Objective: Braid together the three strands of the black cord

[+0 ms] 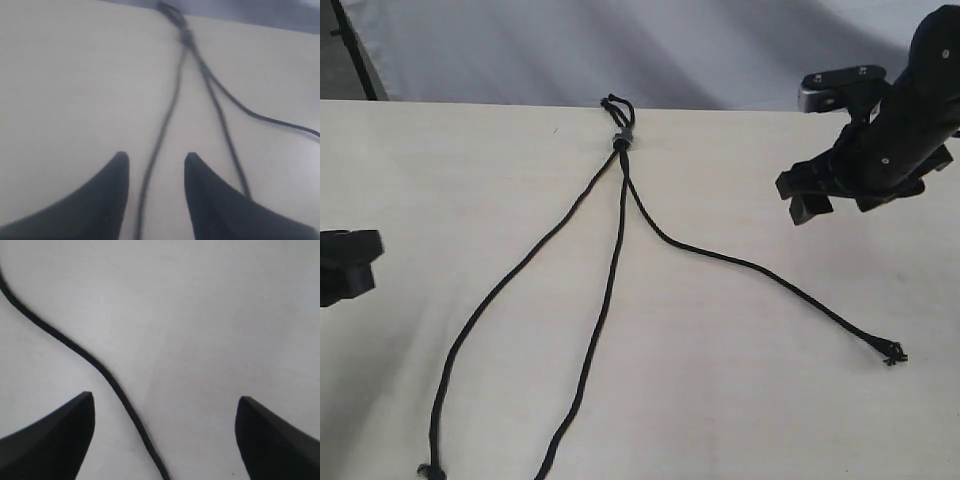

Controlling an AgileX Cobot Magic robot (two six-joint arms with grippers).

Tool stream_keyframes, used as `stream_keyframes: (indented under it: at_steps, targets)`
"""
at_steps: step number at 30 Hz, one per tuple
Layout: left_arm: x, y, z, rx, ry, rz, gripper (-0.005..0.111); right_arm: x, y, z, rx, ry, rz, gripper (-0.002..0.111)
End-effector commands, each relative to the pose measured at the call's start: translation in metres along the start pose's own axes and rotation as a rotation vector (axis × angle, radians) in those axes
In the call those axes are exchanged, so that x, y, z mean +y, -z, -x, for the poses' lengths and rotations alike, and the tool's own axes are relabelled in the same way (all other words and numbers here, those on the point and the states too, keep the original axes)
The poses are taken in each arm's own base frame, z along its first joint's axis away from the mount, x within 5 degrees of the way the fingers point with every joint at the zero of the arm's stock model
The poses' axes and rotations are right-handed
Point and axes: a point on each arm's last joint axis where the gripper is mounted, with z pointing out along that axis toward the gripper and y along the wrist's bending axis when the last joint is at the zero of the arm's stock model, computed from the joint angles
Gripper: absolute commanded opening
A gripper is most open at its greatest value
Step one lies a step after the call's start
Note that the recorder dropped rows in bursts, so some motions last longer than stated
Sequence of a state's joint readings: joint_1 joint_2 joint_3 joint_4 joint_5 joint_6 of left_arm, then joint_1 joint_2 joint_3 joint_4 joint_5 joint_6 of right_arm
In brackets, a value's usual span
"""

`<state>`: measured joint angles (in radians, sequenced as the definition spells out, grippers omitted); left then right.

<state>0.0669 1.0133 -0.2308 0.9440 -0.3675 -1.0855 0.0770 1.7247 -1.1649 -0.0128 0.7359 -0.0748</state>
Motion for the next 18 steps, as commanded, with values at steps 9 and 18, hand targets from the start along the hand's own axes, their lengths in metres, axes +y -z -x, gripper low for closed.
stream_keyframes:
  at_steps: [9, 18]
  targets:
    - [-0.152, -0.088, 0.01, 0.336, -0.407, -0.503, 0.043, -0.004, 0.036, 0.01, -0.171, 0.007, -0.026, 0.073]
    - [-0.134, -0.1, 0.054, 0.326, -0.425, 0.299, 0.043, -0.004, 0.034, 0.009, -0.167, 0.007, -0.025, 0.073]
